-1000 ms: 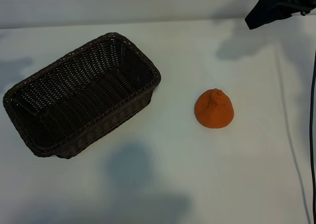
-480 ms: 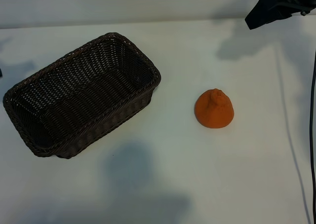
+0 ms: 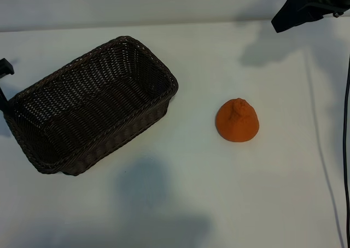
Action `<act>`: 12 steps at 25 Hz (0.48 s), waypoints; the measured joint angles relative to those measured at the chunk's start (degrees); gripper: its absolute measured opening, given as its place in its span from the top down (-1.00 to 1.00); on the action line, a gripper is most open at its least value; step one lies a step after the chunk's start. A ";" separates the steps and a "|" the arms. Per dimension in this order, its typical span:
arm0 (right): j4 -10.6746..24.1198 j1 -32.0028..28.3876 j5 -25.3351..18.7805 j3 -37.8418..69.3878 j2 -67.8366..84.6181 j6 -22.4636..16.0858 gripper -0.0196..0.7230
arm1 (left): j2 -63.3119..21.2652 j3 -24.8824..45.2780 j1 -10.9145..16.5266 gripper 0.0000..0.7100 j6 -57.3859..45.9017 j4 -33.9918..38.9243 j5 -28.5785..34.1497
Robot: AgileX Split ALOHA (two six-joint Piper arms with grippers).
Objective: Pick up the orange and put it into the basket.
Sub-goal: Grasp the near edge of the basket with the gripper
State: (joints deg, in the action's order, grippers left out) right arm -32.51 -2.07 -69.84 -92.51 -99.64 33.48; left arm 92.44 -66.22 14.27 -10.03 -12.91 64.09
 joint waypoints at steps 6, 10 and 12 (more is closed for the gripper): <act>0.00 0.00 0.00 0.00 0.00 0.00 -0.30 | 0.00 0.00 0.00 -0.46 -0.39 1.65 -0.58; 0.00 0.00 0.00 0.00 0.00 0.00 -0.30 | 0.00 0.00 0.00 -0.46 -0.44 1.83 -2.02; 0.00 0.00 0.00 0.00 0.00 0.00 -0.30 | 0.59 0.00 0.00 -0.46 -0.44 1.90 -2.19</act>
State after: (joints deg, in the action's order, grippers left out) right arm -32.51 -2.07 -69.84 -92.51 -99.64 33.48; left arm 93.02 -66.22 14.27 -10.46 -11.01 61.90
